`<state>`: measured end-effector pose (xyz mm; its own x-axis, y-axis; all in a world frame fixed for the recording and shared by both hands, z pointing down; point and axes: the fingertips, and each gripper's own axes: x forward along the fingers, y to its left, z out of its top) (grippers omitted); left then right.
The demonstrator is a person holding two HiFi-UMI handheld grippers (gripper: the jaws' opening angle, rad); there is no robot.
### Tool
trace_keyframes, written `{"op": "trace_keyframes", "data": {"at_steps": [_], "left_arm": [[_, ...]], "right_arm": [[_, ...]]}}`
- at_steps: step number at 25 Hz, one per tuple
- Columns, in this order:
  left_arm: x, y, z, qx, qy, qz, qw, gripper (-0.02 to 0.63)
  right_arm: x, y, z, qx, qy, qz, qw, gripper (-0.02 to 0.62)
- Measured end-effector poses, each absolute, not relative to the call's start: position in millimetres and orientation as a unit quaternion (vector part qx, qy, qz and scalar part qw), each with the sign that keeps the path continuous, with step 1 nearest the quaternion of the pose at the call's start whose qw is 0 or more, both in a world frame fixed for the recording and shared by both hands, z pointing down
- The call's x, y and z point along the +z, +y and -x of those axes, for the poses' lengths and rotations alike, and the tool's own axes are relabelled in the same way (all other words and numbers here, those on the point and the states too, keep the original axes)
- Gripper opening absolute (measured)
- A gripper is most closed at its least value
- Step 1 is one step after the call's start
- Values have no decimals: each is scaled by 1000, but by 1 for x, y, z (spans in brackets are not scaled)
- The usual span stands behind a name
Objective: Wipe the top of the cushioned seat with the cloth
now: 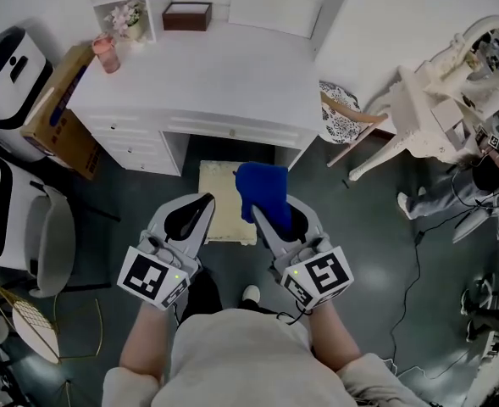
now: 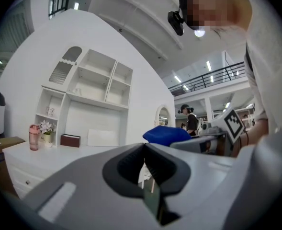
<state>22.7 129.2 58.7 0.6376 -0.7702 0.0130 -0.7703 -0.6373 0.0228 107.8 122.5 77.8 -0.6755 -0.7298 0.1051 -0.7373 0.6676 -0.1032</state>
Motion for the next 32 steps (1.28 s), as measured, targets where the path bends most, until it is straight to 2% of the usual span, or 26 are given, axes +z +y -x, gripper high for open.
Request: {"op": "trace_keyframes", "data": {"at_steps": [15, 32], "left_arm": [[64, 32, 70, 4, -365, -930, 27, 0], [99, -12, 93, 6, -333, -942, 49, 0]], "right_arm": [[89, 40, -25, 84, -876, -473, 38, 132], [130, 1, -4, 121, -854, -503, 58, 135]]}}
